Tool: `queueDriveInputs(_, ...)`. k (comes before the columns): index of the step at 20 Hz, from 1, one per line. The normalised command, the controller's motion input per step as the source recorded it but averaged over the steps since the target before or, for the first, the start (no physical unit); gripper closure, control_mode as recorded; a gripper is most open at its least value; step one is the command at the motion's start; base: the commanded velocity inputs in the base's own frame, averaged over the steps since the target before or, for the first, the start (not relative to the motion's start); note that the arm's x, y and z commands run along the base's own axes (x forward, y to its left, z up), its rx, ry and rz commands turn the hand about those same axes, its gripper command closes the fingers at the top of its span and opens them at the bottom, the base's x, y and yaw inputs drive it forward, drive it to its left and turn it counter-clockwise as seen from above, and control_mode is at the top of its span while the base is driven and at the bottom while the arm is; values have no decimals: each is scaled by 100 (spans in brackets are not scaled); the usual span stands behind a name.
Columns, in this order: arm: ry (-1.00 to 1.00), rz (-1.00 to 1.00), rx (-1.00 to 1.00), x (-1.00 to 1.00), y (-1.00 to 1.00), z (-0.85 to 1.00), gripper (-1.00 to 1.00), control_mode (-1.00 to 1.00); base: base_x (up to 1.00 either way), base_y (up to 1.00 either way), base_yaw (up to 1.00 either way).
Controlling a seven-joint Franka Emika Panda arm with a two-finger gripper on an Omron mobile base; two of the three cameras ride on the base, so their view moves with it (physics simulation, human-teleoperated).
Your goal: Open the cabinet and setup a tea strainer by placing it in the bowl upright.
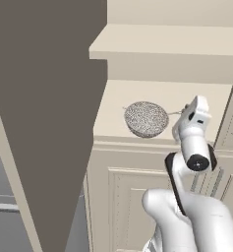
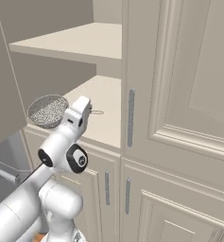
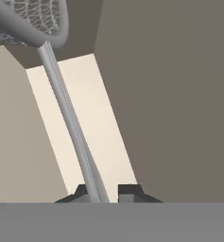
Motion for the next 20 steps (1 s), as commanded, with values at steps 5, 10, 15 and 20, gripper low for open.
queueDriveInputs(5,4,4,0,-97,-1,66,100,-100,0,0,0)
queueDriveInputs(10,19,1,0,-84,0,97,100,-100,0,0,0)
queueDriveInputs(15,24,0,0,-92,0,52,100,-100,0,0,0)
queueDriveInputs(20,30,0,1,-80,1,22,100,-100,0,0,0)
